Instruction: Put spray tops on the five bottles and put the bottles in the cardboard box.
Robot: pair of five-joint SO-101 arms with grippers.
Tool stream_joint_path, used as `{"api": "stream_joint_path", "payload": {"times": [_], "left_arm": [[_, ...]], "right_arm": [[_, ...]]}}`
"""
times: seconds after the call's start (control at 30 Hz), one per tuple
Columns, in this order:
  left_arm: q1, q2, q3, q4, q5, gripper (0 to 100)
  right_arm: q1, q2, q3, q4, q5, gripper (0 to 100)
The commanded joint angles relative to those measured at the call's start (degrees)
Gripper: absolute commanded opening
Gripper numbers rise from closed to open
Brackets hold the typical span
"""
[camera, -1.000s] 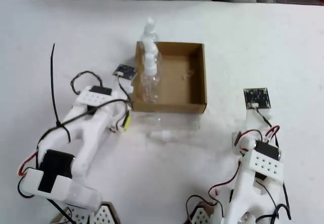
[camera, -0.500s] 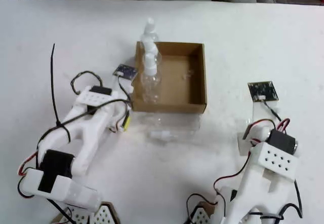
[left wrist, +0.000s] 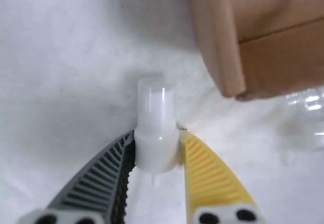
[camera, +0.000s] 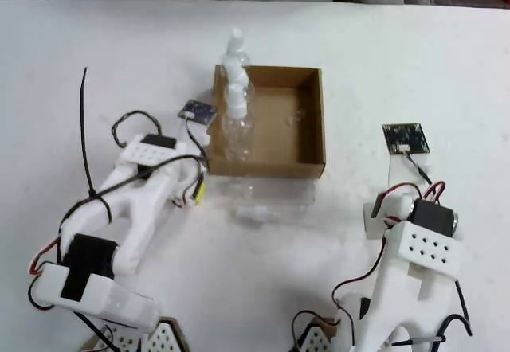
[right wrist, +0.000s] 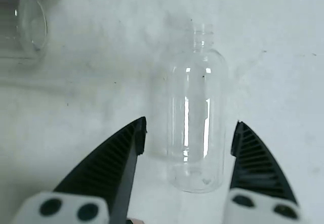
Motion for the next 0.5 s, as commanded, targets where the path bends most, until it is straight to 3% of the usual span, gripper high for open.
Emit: {"api": "stream_joint_path", "payload": {"times": [0.0, 0.17, 0.47], "left_arm": [[0.8, 0.0, -2.5, 0.6, -0.6, 2], [0.8, 0.0, -2.5, 0.6, -0.6, 2], [0.9, 0.0, -2.5, 0.4, -0.6, 2]], "right_arm": [[0.0, -0.7, -1.6, -0.9, -0.2, 22.3], [0.7, 2.3, -1.6, -2.4, 3.3, 22.3], [2.9, 16.0, -7.6, -5.8, 3.3, 22.3]]}}
